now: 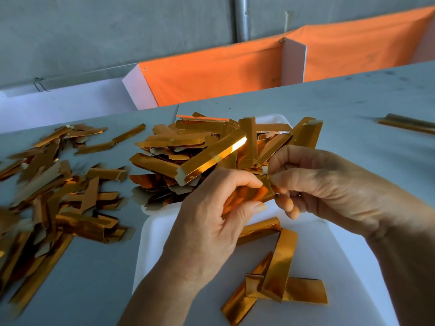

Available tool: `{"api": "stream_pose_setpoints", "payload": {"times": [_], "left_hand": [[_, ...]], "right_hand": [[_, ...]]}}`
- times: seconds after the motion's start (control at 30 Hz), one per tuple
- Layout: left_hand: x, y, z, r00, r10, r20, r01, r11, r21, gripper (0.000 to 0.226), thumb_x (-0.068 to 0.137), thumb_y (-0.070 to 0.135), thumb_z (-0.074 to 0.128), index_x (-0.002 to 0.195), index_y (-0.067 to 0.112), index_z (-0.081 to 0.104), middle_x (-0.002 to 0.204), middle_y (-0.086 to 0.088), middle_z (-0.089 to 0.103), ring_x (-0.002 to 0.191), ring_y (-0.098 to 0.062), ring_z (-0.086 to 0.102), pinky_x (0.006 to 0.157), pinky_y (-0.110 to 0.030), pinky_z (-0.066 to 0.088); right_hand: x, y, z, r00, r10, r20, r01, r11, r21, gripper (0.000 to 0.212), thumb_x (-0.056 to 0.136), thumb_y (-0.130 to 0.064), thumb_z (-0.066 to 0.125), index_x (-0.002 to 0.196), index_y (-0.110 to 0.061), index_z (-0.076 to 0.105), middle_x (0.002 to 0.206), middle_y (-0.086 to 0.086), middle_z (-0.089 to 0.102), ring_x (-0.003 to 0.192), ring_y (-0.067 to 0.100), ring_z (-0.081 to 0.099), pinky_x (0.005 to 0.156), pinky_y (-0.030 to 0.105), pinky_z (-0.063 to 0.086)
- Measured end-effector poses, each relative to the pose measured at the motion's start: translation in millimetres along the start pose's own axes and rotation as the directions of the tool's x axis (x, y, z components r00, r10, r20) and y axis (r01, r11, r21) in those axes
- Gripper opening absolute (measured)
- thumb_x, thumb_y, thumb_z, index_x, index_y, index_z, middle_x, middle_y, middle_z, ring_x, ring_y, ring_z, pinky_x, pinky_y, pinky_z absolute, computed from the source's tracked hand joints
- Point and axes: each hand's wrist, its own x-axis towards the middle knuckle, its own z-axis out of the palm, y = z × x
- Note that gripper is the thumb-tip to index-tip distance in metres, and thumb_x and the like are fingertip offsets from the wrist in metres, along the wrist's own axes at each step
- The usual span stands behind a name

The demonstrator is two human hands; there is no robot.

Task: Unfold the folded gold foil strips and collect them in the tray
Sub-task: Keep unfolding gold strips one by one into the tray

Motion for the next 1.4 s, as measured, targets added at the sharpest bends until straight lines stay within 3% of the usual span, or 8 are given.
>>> {"api": "stream_pose_setpoints", "payload": {"times": [0.27,0.6,0.9,1.07,1.17,1.3,1.37,1.4], "left_hand": [[-1,-1,2,0.999,0.051,0.011,-0.052,0.991,0.122,0.022,0.087,0.025,0.061,0.103,0.01,0.066,0.102,0.0,0.062,0.096,-0.009,0.059,0.077,-0.014,0.051],[0,0,-2,0.998,0.065,-0.012,-0.065,0.996,-0.056,0.022,0.087,0.023,0.058,0.102,0.009,0.065,0.102,-0.001,0.062,0.1,-0.009,0.06,0.079,-0.016,0.05],[-2,1,-1,1.0,0.007,0.0,-0.007,0.985,-0.175,0.02,0.088,0.029,0.055,0.108,0.026,0.056,0.101,0.005,0.065,0.1,-0.008,0.062,0.078,-0.012,0.048],[-2,-3,-2,0.998,-0.055,0.041,0.064,0.958,-0.278,0.02,0.088,0.031,0.055,0.107,0.029,0.056,0.098,0.01,0.066,0.098,-0.014,0.064,0.076,-0.019,0.053],[-2,-4,-3,0.996,-0.068,0.053,0.08,0.955,-0.285,0.019,0.087,0.033,0.056,0.106,0.03,0.057,0.097,0.01,0.066,0.098,-0.017,0.064,0.076,-0.023,0.054],[-2,-7,-2,0.987,-0.135,0.092,0.157,0.943,-0.292,0.019,0.086,0.035,0.063,0.103,0.032,0.058,0.095,0.012,0.067,0.097,-0.009,0.064,0.075,-0.015,0.051],[-3,-8,1,0.979,-0.173,0.106,0.195,0.947,-0.253,0.023,0.084,0.038,0.065,0.104,0.033,0.057,0.096,0.015,0.067,0.095,-0.005,0.064,0.074,-0.013,0.051],[-3,-8,2,0.974,-0.191,0.121,0.214,0.952,-0.22,0.028,0.082,0.043,0.064,0.107,0.034,0.056,0.097,0.017,0.066,0.096,-0.002,0.063,0.074,-0.013,0.051]], "right_hand": [[0,0,-4,1.0,-0.009,-0.027,0.004,0.985,-0.173,0.011,0.082,0.003,0.06,0.081,-0.008,0.058,0.057,0.008,0.06,0.05,0.016,0.056,0.049,0.02,0.046],[-1,3,-5,0.987,-0.066,0.147,0.031,0.974,0.226,0.011,0.072,-0.013,0.071,0.082,-0.016,0.067,0.057,0.002,0.052,0.046,0.012,0.053,0.044,0.02,0.045],[5,8,0,0.99,-0.047,0.13,0.013,0.967,0.255,0.01,0.069,-0.019,0.07,0.077,-0.013,0.069,0.059,0.004,0.051,0.045,0.011,0.051,0.043,0.018,0.044],[5,10,-1,0.987,-0.034,0.158,-0.011,0.962,0.274,0.019,0.069,-0.021,0.069,0.085,-0.012,0.07,0.062,0.005,0.056,0.051,0.012,0.059,0.048,0.021,0.05],[6,10,-2,0.991,-0.029,0.134,0.002,0.98,0.198,0.019,0.066,-0.021,0.071,0.083,-0.014,0.071,0.065,0.009,0.057,0.052,0.014,0.058,0.049,0.02,0.05],[6,11,-4,0.992,0.041,0.119,-0.053,0.994,0.101,0.021,0.068,-0.028,0.072,0.084,-0.014,0.07,0.063,0.005,0.061,0.055,0.014,0.061,0.053,0.021,0.051],[8,12,-5,0.999,0.053,-0.002,-0.052,0.993,0.103,0.021,0.072,-0.029,0.07,0.084,-0.012,0.068,0.063,0.003,0.061,0.055,0.012,0.062,0.053,0.02,0.051],[10,13,-8,0.989,0.025,-0.147,-0.01,0.995,0.103,0.017,0.076,-0.027,0.069,0.082,-0.012,0.067,0.062,0.002,0.061,0.055,0.012,0.062,0.052,0.02,0.051]]}}
